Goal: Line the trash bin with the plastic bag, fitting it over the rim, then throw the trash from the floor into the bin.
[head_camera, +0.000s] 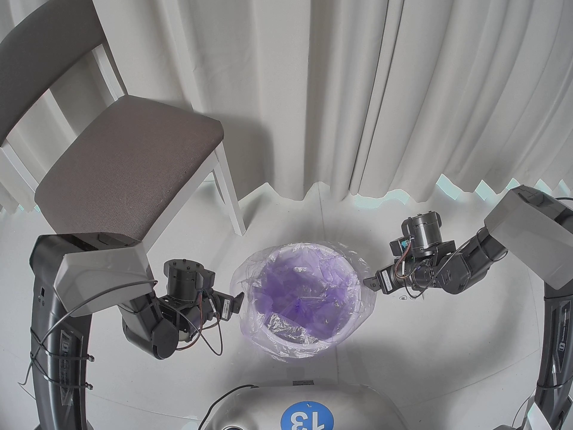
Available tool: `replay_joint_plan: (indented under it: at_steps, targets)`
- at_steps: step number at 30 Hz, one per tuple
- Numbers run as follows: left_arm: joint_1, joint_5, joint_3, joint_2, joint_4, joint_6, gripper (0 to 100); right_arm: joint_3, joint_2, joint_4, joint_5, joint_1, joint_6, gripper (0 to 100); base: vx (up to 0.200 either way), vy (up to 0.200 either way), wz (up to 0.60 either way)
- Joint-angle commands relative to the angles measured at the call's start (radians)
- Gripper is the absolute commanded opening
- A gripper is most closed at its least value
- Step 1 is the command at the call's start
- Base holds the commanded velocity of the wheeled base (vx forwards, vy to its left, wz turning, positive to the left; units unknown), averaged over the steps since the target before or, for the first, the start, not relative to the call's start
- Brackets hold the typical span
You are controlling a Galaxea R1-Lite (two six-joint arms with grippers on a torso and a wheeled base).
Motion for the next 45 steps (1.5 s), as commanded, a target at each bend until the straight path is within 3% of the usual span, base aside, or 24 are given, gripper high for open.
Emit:
replay_joint_plan:
  at_steps: [1,14,22,28,35,45]
  targets:
    - [0.002,-0.004,-0.035,0.095,-0.004,-0.002,100,0.02,0.051,-0.043,0.013,0.01,0.002,100,0.0,0.0,0.0]
    - [0.02,-0.018,-0.242,0.173,0.102,-0.004,100,-0.121,0.201,-0.066,0.019,0.04,-0.003,100,0.0,0.0,0.0]
    - [0.045,0.003,-0.392,0.19,0.274,-0.002,100,-0.315,0.275,0.078,0.004,0.057,-0.006,100,0.0,0.0,0.0]
    - [0.063,0.06,-0.466,0.21,0.318,-0.001,100,-0.466,0.344,0.172,-0.006,0.051,-0.004,100,0.0,0.0,0.0]
    - [0.072,0.057,-0.394,0.17,0.289,-0.007,100,-0.509,0.361,0.219,-0.012,0.05,0.005,100,0.0,0.0,0.0]
    - [0.057,0.028,-0.065,0.007,0.096,-0.013,100,-0.307,0.163,0.206,-0.013,0.027,-0.004,100,0.0,0.0,0.0]
